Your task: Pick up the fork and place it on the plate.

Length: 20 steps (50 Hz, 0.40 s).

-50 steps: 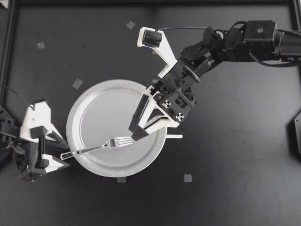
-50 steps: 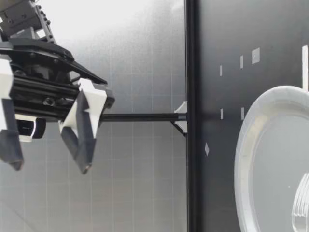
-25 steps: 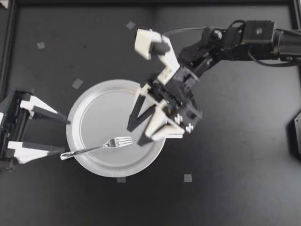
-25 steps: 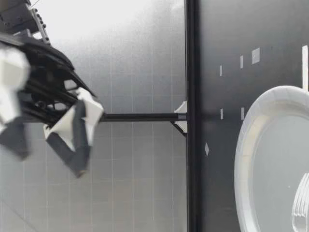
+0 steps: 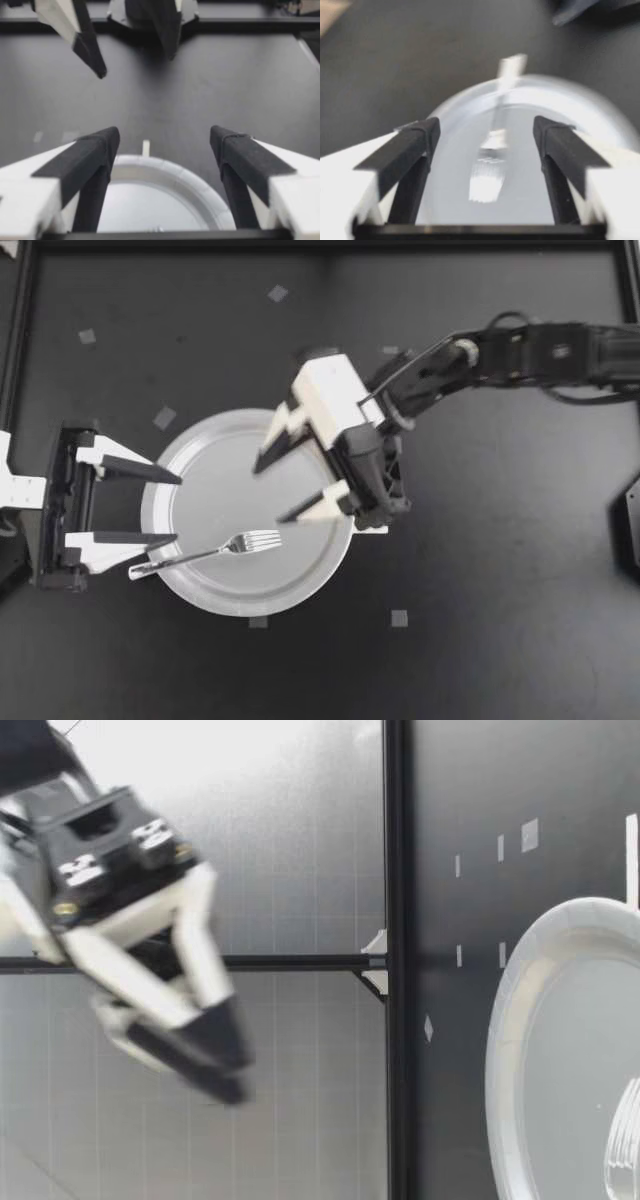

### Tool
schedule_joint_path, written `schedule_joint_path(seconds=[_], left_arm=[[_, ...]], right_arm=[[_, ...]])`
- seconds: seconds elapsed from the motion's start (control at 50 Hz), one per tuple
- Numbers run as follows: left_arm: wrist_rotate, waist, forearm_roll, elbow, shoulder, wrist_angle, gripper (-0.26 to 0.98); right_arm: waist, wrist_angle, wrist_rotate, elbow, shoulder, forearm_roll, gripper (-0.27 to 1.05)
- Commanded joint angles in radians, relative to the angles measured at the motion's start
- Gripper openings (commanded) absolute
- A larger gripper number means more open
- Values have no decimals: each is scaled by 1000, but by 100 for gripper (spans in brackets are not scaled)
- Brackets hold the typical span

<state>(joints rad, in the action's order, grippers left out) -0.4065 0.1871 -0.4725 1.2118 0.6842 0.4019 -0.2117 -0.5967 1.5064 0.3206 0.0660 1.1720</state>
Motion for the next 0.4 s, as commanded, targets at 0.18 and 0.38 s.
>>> schedule_joint_path(seconds=[0.18, 0.38], left_arm=[[8, -2, 3, -21, -2, 6, 69], [17, -2, -3, 5, -18, 14, 69]], right_arm=[[31, 60, 18, 5, -20, 11, 72], [31, 66, 8, 17, 34, 11, 72]])
